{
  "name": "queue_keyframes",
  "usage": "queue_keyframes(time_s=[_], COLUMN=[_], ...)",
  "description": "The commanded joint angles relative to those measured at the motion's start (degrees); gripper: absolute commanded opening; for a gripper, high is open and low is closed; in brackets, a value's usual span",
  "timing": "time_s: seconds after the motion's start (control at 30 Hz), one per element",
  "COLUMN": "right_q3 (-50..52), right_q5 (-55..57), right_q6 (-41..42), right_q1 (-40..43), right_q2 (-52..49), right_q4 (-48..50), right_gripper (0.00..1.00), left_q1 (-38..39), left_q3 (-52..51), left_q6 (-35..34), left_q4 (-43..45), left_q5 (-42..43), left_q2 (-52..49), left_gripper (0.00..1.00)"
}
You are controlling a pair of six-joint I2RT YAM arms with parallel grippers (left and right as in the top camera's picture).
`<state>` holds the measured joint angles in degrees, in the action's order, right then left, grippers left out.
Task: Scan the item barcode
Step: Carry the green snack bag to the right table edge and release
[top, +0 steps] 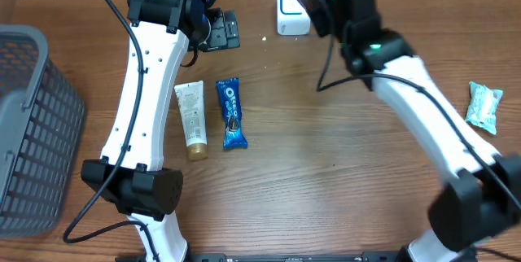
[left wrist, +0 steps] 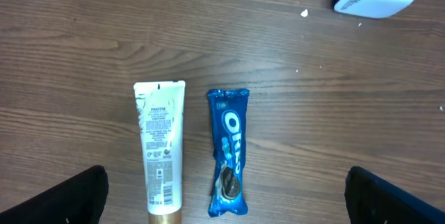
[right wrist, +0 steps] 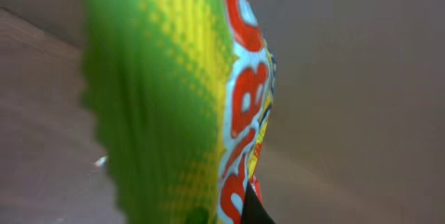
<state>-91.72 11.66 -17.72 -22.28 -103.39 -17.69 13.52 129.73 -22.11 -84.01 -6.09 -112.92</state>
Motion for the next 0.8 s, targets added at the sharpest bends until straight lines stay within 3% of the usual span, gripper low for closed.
queue_keyframes(time_s=[0.0, 0.13, 0.3, 0.5, 0.77], right_q3=[-0.96, -0.96, -0.92, -0.9, 4.28], right_q5=[-13.14, -23.8, -41.42, -41.72, -40.68], right_q6=[24.72, 37.31, 42.27, 42.99, 42.84], right_q1=[4.92, 13.31, 28.79, 41.64, 48.43], right_q2=[7.45, 11.63, 12.13, 11.98, 11.32], right_q4=[-11.1, -21.9, -30.73, -38.51, -39.65], right_gripper=[0.04, 0.04, 0.04, 0.04, 0.04], left_q1=[0.37, 0.37, 0.37, 0.37, 0.37], left_q3=[0.04, 0.04, 0.04, 0.04, 0.04], left_q6=[0.87, 0.87, 0.87, 0.87, 0.87], left_q4=[0.07, 0.07, 0.07, 0.07, 0.07], left_q5=[-0.04, -0.04, -0.04, -0.04, -0.04], left_q2=[-0.22, -0.22, -0.22, -0.22, -0.22], left_gripper=[1.0, 1.0, 1.0, 1.0, 1.0])
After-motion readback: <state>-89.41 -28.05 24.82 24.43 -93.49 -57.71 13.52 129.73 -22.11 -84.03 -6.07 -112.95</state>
